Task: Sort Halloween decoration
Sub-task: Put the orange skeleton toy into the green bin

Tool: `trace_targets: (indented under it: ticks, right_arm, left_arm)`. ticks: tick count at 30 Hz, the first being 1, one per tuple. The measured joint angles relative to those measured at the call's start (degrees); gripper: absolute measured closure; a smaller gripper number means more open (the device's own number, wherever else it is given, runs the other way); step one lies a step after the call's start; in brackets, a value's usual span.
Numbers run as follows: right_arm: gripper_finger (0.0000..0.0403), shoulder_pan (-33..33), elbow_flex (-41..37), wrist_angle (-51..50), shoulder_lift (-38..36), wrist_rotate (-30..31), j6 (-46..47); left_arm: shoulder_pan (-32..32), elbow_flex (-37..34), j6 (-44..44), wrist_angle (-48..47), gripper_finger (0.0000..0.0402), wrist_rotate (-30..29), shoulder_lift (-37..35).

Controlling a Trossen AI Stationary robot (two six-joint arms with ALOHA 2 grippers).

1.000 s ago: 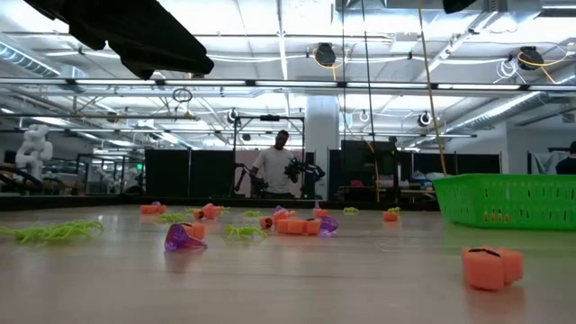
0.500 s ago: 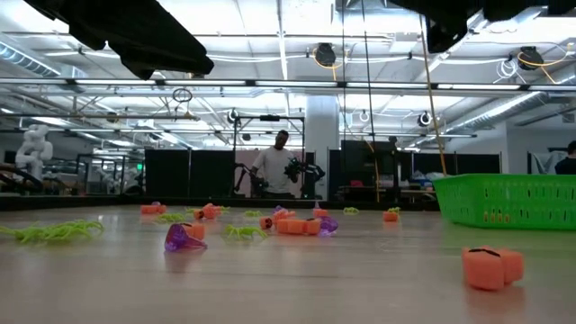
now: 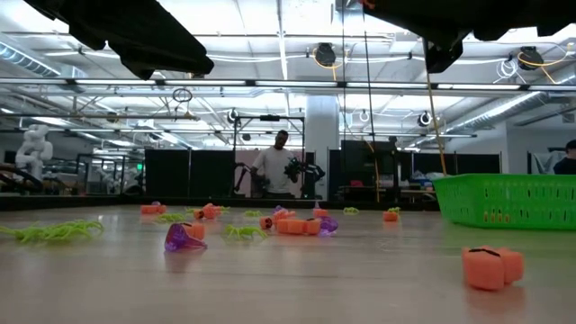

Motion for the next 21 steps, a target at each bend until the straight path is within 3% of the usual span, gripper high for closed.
trace_targets:
  ticks: [21]
  right_arm:
    - [0.0385,0.01,0.00,-0.40,0.02,-0.14,-3.21]
  left_arm:
    - [0.01,0.00,0.00,-0.02,0.0285,0.00,0.00]
